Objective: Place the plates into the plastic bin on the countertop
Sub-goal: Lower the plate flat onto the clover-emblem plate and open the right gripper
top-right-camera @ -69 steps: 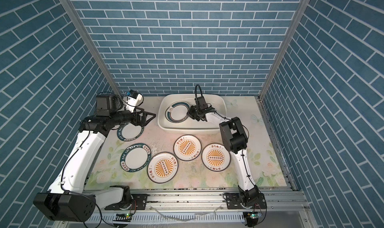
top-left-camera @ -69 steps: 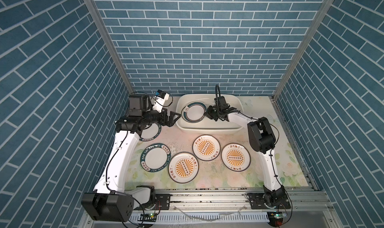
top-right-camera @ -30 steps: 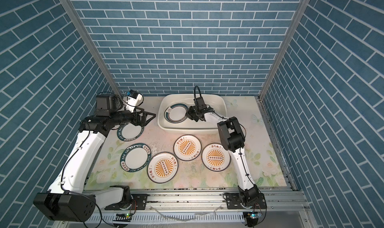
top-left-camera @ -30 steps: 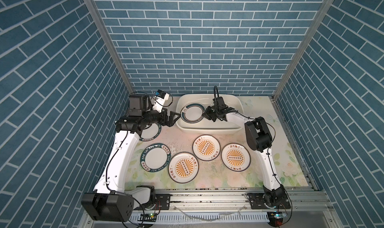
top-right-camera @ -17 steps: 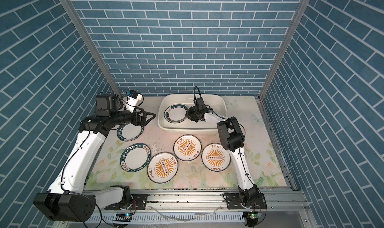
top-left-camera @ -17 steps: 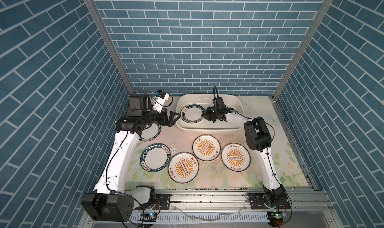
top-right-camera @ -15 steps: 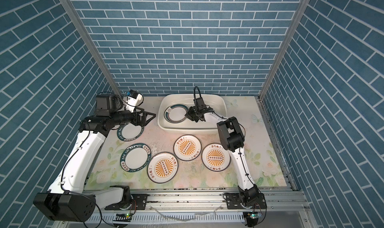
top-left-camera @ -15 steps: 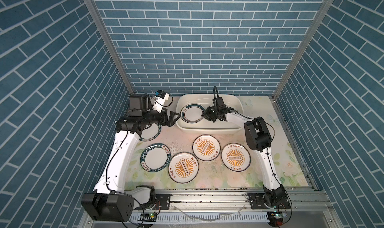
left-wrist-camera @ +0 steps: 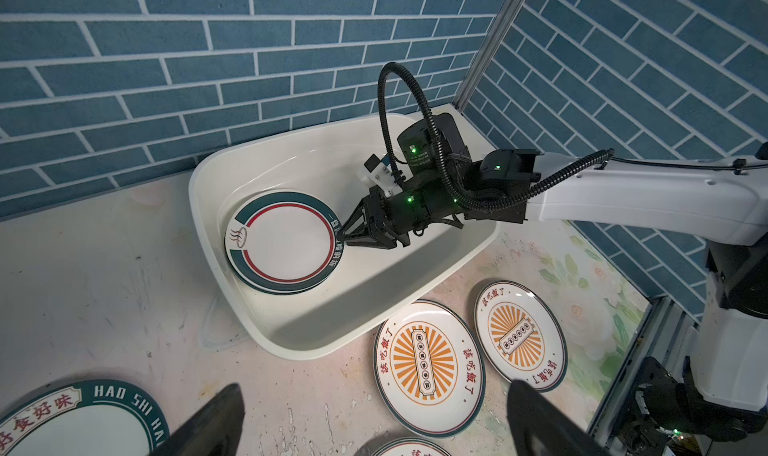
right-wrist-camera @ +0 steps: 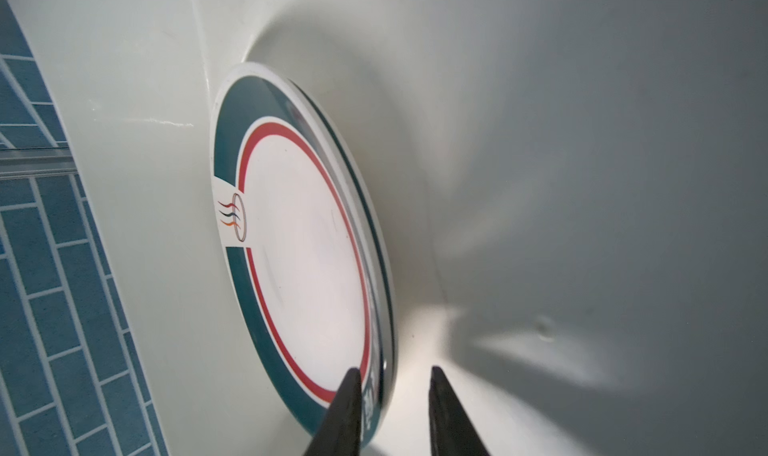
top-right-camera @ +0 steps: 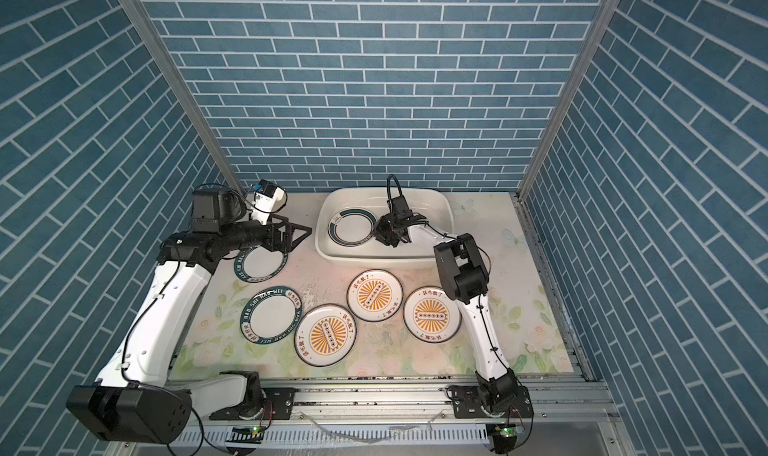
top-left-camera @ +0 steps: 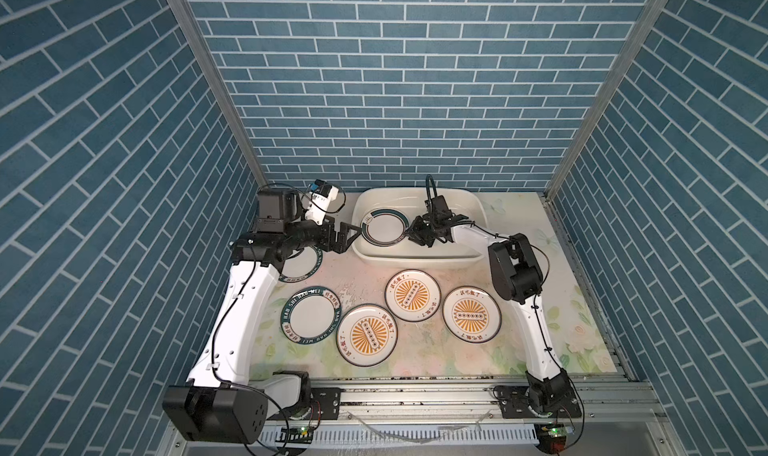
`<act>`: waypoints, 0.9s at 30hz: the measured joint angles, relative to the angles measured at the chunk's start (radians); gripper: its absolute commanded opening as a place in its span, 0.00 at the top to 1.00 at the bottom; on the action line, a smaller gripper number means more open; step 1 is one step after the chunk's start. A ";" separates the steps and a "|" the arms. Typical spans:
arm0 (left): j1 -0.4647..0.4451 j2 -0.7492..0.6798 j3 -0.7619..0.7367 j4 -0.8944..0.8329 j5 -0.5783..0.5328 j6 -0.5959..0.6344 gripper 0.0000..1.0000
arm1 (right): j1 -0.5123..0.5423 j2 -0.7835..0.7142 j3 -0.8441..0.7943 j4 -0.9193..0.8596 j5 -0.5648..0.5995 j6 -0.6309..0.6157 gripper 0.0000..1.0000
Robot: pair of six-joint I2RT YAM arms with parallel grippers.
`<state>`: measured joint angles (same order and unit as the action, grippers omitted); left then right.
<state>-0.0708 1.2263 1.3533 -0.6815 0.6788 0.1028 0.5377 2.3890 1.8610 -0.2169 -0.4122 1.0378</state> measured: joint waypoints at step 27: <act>0.000 -0.005 0.000 -0.002 -0.007 0.014 0.01 | -0.013 -0.350 -0.005 -0.257 0.300 -0.334 0.57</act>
<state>-0.0708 1.2213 1.3533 -0.6834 0.6716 0.1169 0.5243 2.0392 1.8565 -0.4736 -0.1120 0.7036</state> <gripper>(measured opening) 0.995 0.420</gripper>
